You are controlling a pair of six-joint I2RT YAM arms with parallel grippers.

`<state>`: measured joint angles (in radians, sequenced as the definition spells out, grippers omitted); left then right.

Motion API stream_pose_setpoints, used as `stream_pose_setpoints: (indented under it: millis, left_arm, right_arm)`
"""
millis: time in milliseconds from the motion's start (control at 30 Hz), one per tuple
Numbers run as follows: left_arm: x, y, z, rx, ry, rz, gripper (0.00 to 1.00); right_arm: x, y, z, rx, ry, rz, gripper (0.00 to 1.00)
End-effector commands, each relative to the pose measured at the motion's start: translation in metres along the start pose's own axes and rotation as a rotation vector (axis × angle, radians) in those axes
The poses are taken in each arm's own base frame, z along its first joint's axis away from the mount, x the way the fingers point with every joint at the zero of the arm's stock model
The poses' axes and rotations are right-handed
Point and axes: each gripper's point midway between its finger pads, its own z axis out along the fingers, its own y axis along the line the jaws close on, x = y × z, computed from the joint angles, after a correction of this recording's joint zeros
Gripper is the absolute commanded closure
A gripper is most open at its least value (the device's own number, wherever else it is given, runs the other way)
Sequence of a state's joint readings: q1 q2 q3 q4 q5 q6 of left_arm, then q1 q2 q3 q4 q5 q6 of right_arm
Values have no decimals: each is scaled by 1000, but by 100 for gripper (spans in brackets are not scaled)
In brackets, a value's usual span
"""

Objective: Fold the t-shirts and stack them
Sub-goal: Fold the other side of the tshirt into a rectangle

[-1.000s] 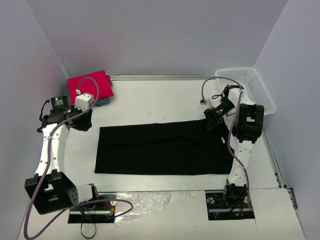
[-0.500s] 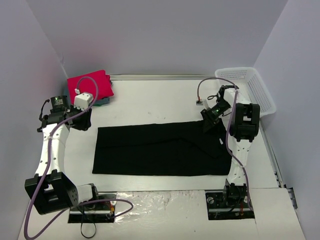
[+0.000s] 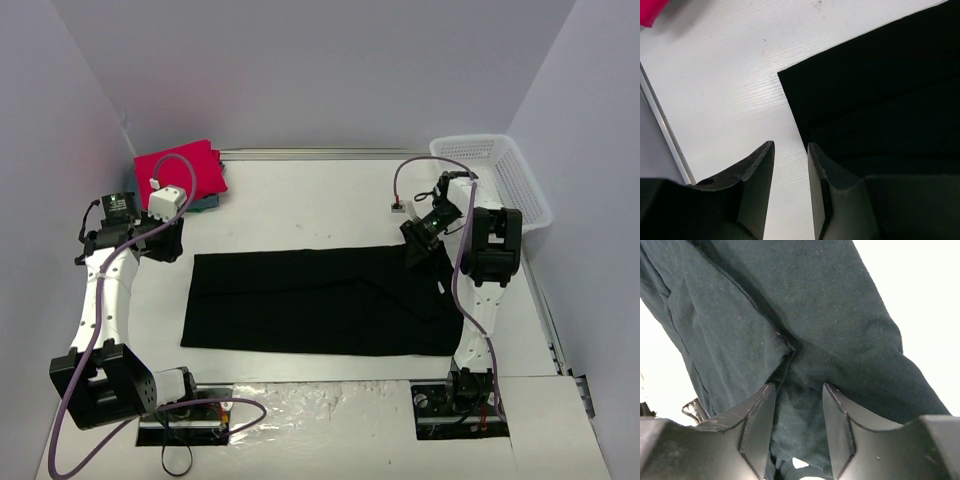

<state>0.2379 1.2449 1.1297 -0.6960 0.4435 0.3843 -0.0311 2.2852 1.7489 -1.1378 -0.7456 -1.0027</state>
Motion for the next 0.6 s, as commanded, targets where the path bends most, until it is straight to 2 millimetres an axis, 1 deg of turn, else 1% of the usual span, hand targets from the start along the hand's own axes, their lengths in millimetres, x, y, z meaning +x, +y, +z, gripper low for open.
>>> stream_pose_setpoints:
  millis: [0,100,400,567]
  left_arm:
    - [-8,0,-8,-15,-45,-4,68]
    - [-6,-1,-7,-10,-44,-10,68]
    - [-5,0,-6,-14,-44,-14,68]
    - [-4,0,-3,-7,-35,-18,68]
  right_arm:
    - [-9,21,-25,41,-13,-33,60]
    - [-15,24,-30,54,-28,-47,59]
    - [-23,21,-22,35,-31,-53,60]
    - [-24,16,-18,30,-25,-52,61]
